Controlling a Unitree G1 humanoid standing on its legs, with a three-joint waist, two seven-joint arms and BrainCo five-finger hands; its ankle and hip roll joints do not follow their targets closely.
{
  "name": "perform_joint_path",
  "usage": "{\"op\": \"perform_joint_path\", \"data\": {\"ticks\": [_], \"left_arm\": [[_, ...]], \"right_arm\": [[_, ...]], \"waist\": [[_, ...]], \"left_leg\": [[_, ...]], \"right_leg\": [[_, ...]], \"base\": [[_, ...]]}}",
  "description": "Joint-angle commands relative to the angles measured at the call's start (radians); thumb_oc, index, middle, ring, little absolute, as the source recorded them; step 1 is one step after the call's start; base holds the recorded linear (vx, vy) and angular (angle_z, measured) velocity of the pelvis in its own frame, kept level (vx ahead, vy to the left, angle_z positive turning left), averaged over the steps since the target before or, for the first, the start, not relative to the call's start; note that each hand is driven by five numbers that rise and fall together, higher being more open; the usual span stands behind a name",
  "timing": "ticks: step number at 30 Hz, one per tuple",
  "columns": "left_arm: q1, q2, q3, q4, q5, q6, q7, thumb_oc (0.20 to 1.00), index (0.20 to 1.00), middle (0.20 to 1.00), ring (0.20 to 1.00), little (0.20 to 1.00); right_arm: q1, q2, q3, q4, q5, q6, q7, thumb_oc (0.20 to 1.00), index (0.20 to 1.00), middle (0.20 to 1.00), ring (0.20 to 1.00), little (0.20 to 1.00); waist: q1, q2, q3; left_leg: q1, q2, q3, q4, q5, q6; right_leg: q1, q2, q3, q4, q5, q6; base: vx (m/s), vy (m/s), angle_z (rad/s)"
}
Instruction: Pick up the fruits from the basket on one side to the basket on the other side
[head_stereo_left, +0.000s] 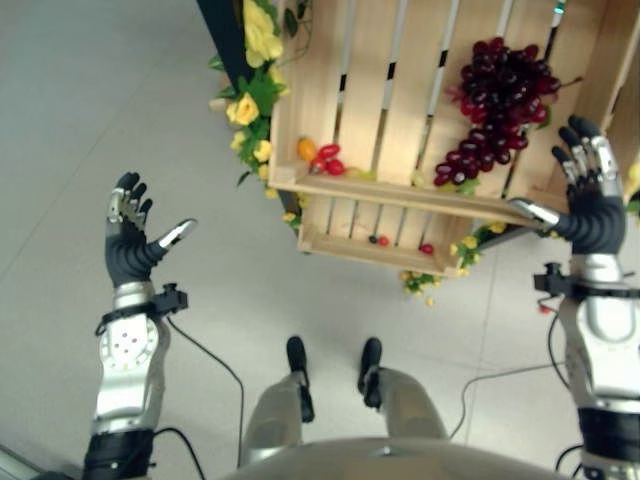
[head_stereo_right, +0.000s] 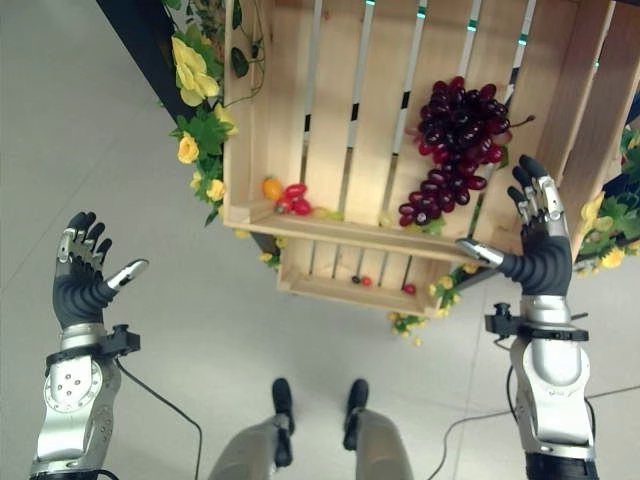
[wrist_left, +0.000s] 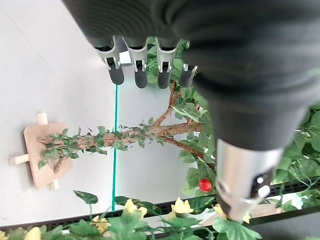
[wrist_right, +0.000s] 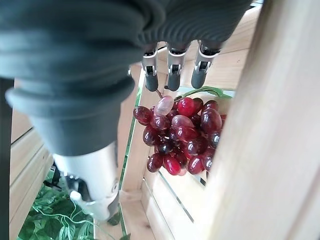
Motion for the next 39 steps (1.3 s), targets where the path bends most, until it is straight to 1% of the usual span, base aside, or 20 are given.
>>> {"op": "perform_joint_path", "data": {"ticks": [1,8,10,14,15,16,21,24,25,28,29,30,32,33,34,35,36,37,38,39], "left_arm": [[0.012,0.027,0.069,-0.083,0.044,-0.08,0.005,1.0,1.0,1.0,1.0,1.0],[0.036,0.016,0.092,-0.079,0.051,-0.077,-0.005,1.0,1.0,1.0,1.0,1.0],[0.042,0.012,0.096,-0.066,0.054,-0.073,-0.012,1.0,1.0,1.0,1.0,1.0],[0.048,0.013,0.095,-0.055,0.057,-0.063,-0.027,1.0,1.0,1.0,1.0,1.0],[0.05,0.011,0.09,-0.045,0.056,-0.06,-0.034,1.0,1.0,1.0,1.0,1.0],[0.05,0.011,0.09,-0.045,0.056,-0.06,-0.034,1.0,1.0,1.0,1.0,1.0],[0.074,0.017,0.086,-0.04,0.062,-0.059,-0.068,1.0,1.0,1.0,1.0,1.0],[0.102,0.021,0.086,-0.052,0.062,-0.055,-0.088,1.0,1.0,1.0,1.0,1.0],[0.111,0.021,0.086,-0.051,0.058,-0.056,-0.095,1.0,1.0,1.0,1.0,1.0],[0.134,0.017,0.082,-0.073,0.038,-0.048,-0.126,1.0,1.0,1.0,1.0,1.0],[0.125,0.02,0.076,-0.07,0.036,-0.049,-0.128,1.0,1.0,1.0,1.0,1.0],[0.109,0.03,0.064,-0.07,0.029,-0.049,-0.137,1.0,1.0,1.0,1.0,1.0],[0.07,0.041,0.032,-0.056,0.015,-0.051,-0.146,1.0,1.0,1.0,1.0,1.0],[0.07,0.041,0.032,-0.056,0.015,-0.051,-0.146,1.0,1.0,1.0,1.0,1.0],[0.038,0.042,0.009,-0.037,-0.007,-0.053,-0.156,1.0,1.0,1.0,1.0,1.0],[0.037,0.038,0.008,-0.035,-0.009,-0.054,-0.156,1.0,1.0,1.0,1.0,1.0],[0.044,0.036,0.016,-0.035,-0.005,-0.049,-0.156,1.0,1.0,1.0,1.0,1.0],[0.05,0.038,0.028,-0.038,0.001,-0.052,-0.155,1.0,1.0,1.0,1.0,1.0],[0.053,0.037,0.035,-0.043,-0.004,-0.051,-0.154,1.0,1.0,1.0,1.0,1.0],[0.055,0.037,0.04,-0.043,-0.015,-0.049,-0.156,1.0,1.0,1.0,1.0,1.0]], "right_arm": [[0.071,0.002,0.011,-0.036,0.037,-0.027,0.009,1.0,1.0,1.0,1.0,1.0],[0.155,0.025,-0.047,-0.047,0.077,-0.028,0.051,1.0,1.0,1.0,1.0,1.0],[0.171,0.03,-0.054,-0.037,0.119,-0.02,0.077,1.0,1.0,1.0,1.0,1.0],[0.181,0.017,-0.053,-0.041,0.121,-0.008,0.097,1.0,1.0,1.0,1.0,1.0],[0.182,0.007,-0.036,-0.047,0.138,0.0,0.122,1.0,1.0,1.0,1.0,1.0],[0.182,0.007,-0.036,-0.047,0.138,0.0,0.122,1.0,1.0,1.0,1.0,1.0],[0.199,-0.054,0.014,-0.102,0.153,0.02,0.209,1.0,1.0,1.0,1.0,1.0],[0.194,-0.085,0.063,-0.122,0.202,0.042,0.278,1.0,1.0,1.0,1.0,1.0],[0.185,-0.095,0.08,-0.125,0.217,0.049,0.299,1.0,1.0,1.0,1.0,1.0],[0.178,-0.119,0.086,-0.135,0.205,0.059,0.316,1.0,1.0,1.0,1.0,1.0],[0.168,-0.119,0.092,-0.131,0.197,0.059,0.316,1.0,1.0,1.0,1.0,1.0],[0.163,-0.118,0.09,-0.13,0.191,0.06,0.317,1.0,1.0,1.0,1.0,1.0],[0.157,-0.114,0.084,-0.125,0.173,0.055,0.317,1.0,1.0,1.0,1.0,1.0],[0.157,-0.114,0.084,-0.124,0.173,0.055,0.317,1.0,1.0,1.0,1.0,1.0],[0.161,-0.109,0.073,-0.122,0.163,0.049,0.318,1.0,1.0,1.0,1.0,1.0],[0.159,-0.11,0.071,-0.121,0.154,0.046,0.317,1.0,1.0,1.0,1.0,1.0],[0.159,-0.104,0.07,-0.119,0.154,0.045,0.319,1.0,1.0,1.0,1.0,1.0],[0.157,-0.095,0.067,-0.113,0.168,0.045,0.324,1.0,1.0,1.0,1.0,1.0],[0.153,-0.091,0.063,-0.103,0.171,0.041,0.321,1.0,1.0,1.0,1.0,1.0],[0.151,-0.082,0.049,-0.099,0.185,0.036,0.313,1.0,1.0,1.0,1.0,1.0]], "waist": [[-0.045,-0.006,-0.012],[-0.069,-0.016,-0.03],[-0.079,-0.022,-0.043],[-0.085,-0.029,-0.061],[-0.085,-0.035,-0.074],[-0.085,-0.036,-0.074],[-0.075,-0.048,-0.099],[-0.055,-0.049,-0.109],[-0.047,-0.05,-0.112],[-0.02,-0.046,-0.117],[-0.012,-0.043,-0.115],[-0.007,-0.035,-0.109],[-0.021,-0.024,-0.104],[-0.022,-0.024,-0.105],[-0.027,-0.02,-0.105],[-0.015,-0.021,-0.107],[-0.002,-0.028,-0.114],[0.02,-0.037,-0.11],[0.031,-0.037,-0.108],[0.053,-0.041,-0.098]], "left_leg": [[0.027,-0.019,0.006,0.075,-0.139,0.003],[0.052,-0.019,0.014,0.067,-0.141,0.002],[0.07,-0.017,0.021,0.058,-0.141,0.001],[0.099,-0.015,0.027,0.045,-0.14,-0.001],[0.118,-0.014,0.036,0.037,-0.14,-0.001],[0.116,-0.014,0.038,0.036,-0.135,-0.001],[0.159,-0.011,0.043,0.024,-0.14,0.002],[0.184,-0.014,0.033,0.01,-0.144,0.006],[0.185,-0.015,0.026,0.005,-0.137,0.007],[0.194,-0.023,-0.023,-0.01,-0.131,0.015],[0.189,-0.027,-0.053,-0.01,-0.126,0.017],[0.18,-0.033,-0.108,-0.006,-0.12,0.018],[0.149,-0.041,-0.201,0.012,-0.105,0.016],[0.147,-0.041,-0.201,0.012,-0.105,0.016],[0.11,-0.053,-0.298,0.033,-0.084,0.001],[0.097,-0.053,-0.324,0.035,-0.075,-0.004],[0.082,-0.052,-0.355,0.029,-0.065,-0.012],[0.065,-0.047,-0.387,0.032,-0.047,-0.029],[0.035,-0.033,-0.424,0.03,-0.015,-0.049],[0.001,-0.017,-0.455,0.018,0.024,-0.079]], "right_leg": [[0.037,-0.006,0.043,-0.047,0.009,0.097],[0.055,0.001,0.047,-0.051,0.01,0.099],[0.066,0.005,0.051,-0.055,0.013,0.101],[0.087,0.012,0.055,-0.063,0.013,0.102],[0.104,0.016,0.059,-0.069,0.015,0.103],[0.103,0.016,0.06,-0.072,0.021,0.101],[0.137,0.021,0.061,-0.076,0.019,0.104],[0.151,0.022,0.055,-0.064,0.01,0.108],[0.153,0.022,0.051,-0.063,0.013,0.108],[0.158,0.014,0.036,-0.02,-0.001,0.113],[0.154,0.012,0.042,0.008,-0.009,0.115],[0.149,0.02,0.094,0.049,-0.021,0.121],[0.138,0.046,0.205,0.095,-0.051,0.114],[0.137,0.046,0.204,0.095,-0.05,0.114],[0.158,0.074,0.296,0.1,-0.094,0.095],[0.166,0.084,0.303,0.084,-0.109,0.083],[0.187,0.083,0.269,0.044,-0.12,0.067],[0.2,0.091,0.241,0.024,-0.136,0.06],[0.203,0.105,0.21,0.0,-0.134,0.055],[0.222,0.116,0.149,-0.047,-0.136,0.048]], "base": [[0.0,0.0,0.0],[0.01,0.004,-0.01],[0.02,0.007,-0.01],[0.03,0.009,-0.06],[0.04,0.011,-0.07],[0.03,0.001,-0.13],[0.03,0.01,-0.13],[0.02,0.009,-0.03],[0.0,0.0,0.0],[0.02,-0.014,0.14],[0.0,-0.05,0.4],[-0.04,-0.07,0.96],[-0.05,-0.073,1.85],[-0.08,-0.124,2.16],[-0.09,-0.146,1.54],[-0.12,-0.237,2.17],[-0.11,-0.288,1.86],[-0.16,-0.364,2.19],[-0.22,-0.468,1.47],[-0.2,-0.322,1.43]]}}
